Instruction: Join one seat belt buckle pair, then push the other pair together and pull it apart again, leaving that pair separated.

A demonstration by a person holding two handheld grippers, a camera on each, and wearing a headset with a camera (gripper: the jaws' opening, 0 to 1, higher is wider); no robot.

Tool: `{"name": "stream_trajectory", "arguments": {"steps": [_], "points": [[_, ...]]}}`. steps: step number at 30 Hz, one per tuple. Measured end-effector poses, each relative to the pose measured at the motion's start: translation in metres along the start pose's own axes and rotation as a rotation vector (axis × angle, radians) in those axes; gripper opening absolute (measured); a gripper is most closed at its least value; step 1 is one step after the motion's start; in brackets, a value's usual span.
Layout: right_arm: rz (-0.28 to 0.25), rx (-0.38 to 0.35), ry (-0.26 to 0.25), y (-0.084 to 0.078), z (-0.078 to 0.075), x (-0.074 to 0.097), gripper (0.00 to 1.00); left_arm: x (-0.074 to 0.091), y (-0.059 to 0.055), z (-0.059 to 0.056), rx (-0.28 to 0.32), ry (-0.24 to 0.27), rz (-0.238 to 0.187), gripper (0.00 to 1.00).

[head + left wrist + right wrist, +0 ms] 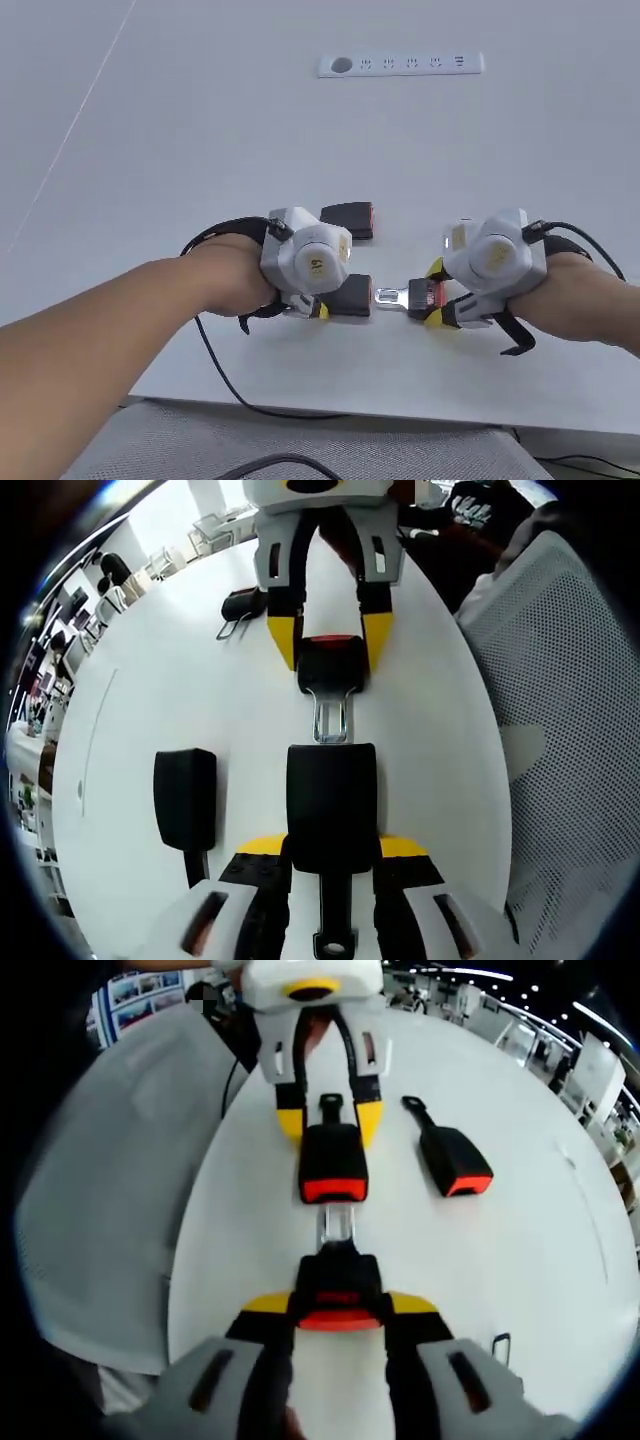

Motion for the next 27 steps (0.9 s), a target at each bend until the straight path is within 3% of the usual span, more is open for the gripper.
{"name": "stream_trajectory", "arguments": {"steps": [11,21,27], "points": [[0.012,0.017,0.002,0.007,-0.001,-0.004,0.35,0.000,-0.001,0.000,-0.004,0.001,-0.013,0.32],[-0.011,0.015,-0.005,0.015,0.002,-0.007,0.35,0.001,-0.002,0.001,-0.005,-0.001,-0.010,0.32],[-0.038,-0.024,-0.016,0.014,0.003,-0.010,0.34,0.002,-0.003,0.001,-0.013,-0.004,-0.014,0.31]]}}
Point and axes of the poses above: the centre of the closed fingertips' face, and the gripper's own axes: x roughly backward along the fingers, z roughly to its left, y roughly out of its top, the point moved 9 cm from there along x, roughly backward along the fingers, and after that the axes turned 14 degrees about -y, right-handed, at the moved point
